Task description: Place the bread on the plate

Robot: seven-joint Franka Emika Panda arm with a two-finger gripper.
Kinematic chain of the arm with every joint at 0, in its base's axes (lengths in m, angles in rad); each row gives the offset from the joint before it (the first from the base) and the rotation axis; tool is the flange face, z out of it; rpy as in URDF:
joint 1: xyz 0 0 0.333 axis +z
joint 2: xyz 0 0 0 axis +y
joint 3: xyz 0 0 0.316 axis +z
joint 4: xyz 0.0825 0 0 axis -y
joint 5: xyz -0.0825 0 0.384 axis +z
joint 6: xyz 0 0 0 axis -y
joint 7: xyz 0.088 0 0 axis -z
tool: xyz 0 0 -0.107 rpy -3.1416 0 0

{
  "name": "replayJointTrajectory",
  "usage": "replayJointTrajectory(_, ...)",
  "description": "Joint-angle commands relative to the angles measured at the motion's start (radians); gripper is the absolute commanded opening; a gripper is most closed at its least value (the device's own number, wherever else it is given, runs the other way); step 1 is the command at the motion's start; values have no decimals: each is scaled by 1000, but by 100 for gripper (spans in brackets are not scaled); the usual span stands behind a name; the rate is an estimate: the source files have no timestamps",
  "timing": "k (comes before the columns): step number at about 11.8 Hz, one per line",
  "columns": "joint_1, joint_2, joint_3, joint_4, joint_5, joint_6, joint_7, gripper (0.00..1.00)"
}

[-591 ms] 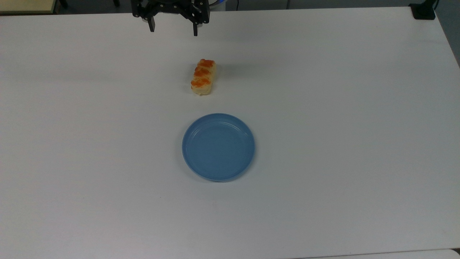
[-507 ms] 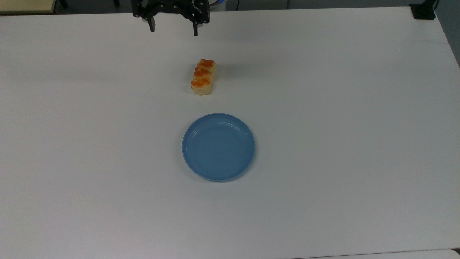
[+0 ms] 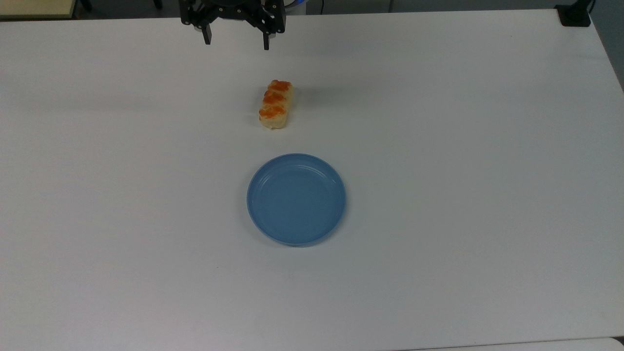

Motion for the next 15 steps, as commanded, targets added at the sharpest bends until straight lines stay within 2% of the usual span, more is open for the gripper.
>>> replayJointTrajectory(1, -8, -4, 13, -5, 15, -20, 13, 100)
replayJointTrajectory(5, 6, -15, 16, -64, 15, -29, 10, 100)
replayJointTrajectory(8, 35, -27, 22, -194, 11, -11, 10, 100)
replayJointTrajectory(12, 50, 0, 38, -453, -37, 239, 20, 100)
replayJointTrajectory(15, 52, 82, 38, -499, -50, 354, 61, 100)
